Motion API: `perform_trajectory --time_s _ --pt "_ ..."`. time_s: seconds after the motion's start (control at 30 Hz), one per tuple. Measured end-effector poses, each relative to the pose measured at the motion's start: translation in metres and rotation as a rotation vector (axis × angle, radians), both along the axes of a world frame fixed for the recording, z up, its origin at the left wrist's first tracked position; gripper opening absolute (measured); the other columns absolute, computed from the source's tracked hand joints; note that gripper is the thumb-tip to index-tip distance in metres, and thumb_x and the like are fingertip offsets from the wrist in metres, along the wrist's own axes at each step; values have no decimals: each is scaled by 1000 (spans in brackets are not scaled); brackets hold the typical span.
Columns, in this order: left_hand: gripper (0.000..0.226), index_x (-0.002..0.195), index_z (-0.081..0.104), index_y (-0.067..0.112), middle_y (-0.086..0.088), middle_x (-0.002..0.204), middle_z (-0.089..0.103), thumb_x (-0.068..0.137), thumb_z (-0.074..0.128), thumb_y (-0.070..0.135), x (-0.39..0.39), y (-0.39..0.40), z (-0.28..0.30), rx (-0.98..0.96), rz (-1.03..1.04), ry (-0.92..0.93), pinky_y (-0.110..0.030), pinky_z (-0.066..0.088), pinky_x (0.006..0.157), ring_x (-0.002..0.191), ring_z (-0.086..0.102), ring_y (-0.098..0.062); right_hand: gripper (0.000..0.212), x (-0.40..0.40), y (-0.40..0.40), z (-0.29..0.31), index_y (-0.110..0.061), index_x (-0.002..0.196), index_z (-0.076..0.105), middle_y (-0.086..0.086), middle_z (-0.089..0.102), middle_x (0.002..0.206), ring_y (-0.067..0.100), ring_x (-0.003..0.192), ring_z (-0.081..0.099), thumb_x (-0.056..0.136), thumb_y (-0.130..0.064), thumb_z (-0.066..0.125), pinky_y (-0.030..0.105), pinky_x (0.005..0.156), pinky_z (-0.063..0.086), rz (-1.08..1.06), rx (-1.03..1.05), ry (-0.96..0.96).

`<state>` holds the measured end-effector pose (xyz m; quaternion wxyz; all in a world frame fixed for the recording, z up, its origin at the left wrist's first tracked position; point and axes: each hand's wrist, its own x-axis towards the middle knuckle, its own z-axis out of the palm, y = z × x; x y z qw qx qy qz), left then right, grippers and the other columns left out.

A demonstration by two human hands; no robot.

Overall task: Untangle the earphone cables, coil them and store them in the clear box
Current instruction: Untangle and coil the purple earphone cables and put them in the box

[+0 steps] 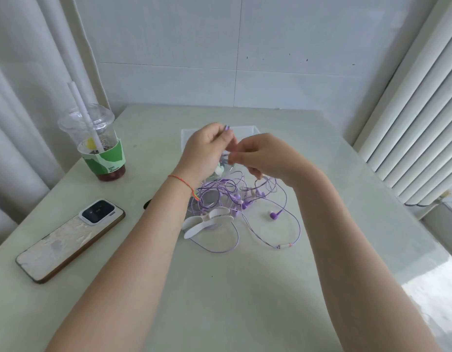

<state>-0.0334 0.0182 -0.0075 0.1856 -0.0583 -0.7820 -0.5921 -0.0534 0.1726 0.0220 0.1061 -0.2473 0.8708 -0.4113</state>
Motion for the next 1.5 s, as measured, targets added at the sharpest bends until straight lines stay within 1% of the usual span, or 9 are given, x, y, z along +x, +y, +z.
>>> perform_trajectory --time_s 0.17,0.27,0.43,0.8,1.0,1.13,1.23,1.37,1.5 --pt "26 76 56 17 8 55 48 99 48 22 -5 -6 -6 -182 101 -20 -27 36 58 49 42 -5 10 -8 10 3 -14 89 73 2 62 70 14 62 51 85 -9 65 20 57 41 -106 -148 60" --pt "29 69 53 25 10 54 46 97 48 23 -8 -11 -7 -137 228 19 -30 37 63 53 43 -10 18 -17 13 -4 -19 84 71 -2 62 67 9 55 49 84 -5 60 15 45 35 -219 -115 142" --pt "24 69 50 24 8 56 44 93 47 29 -9 -21 -6 -4 429 85 -47 50 65 58 46 -23 22 -34 22 -20 -17 88 72 0 67 81 14 71 56 82 -6 54 18 56 40 -404 -23 251" --pt "21 73 53 7 12 63 49 83 68 18 -6 -35 -9 -216 561 74 -6 31 52 57 44 -5 14 -51 39 -26 -10 89 67 -1 58 62 25 60 64 90 -12 53 32 60 46 -552 -203 153" --pt "26 72 53 5 10 61 47 84 66 23 -9 -36 -13 -230 581 27 -11 28 47 65 41 -21 19 -52 56 -28 -7 96 71 11 69 93 32 84 62 89 -13 55 27 64 40 -597 333 132" --pt "34 65 52 2 9 54 41 83 72 23 -10 -26 -11 -93 336 -37 -32 51 56 61 37 -19 25 -46 48 -26 -1 101 71 16 70 105 34 97 63 83 -16 62 37 75 54 -364 530 99" --pt "31 64 51 16 0 60 43 85 72 20 -5 -11 -7 -5 192 -76 -20 40 41 53 41 -18 33 -40 37 -22 -6 109 70 9 68 117 27 110 61 85 -4 47 31 91 49 -313 355 209" --pt "20 76 60 8 1 58 45 85 73 21 -5 2 -7 50 97 -86 -24 44 47 48 40 -11 41 -21 20 -8 -18 114 64 -2 66 116 12 110 60 85 5 47 26 97 48 -83 -244 79" --pt "23 72 57 11 5 52 42 86 72 21 -4 6 -7 120 111 -51 -26 40 49 48 37 -13 29 -15 10 -9 -17 104 67 1 71 88 12 79 64 83 0 59 26 74 51 7 -189 62"
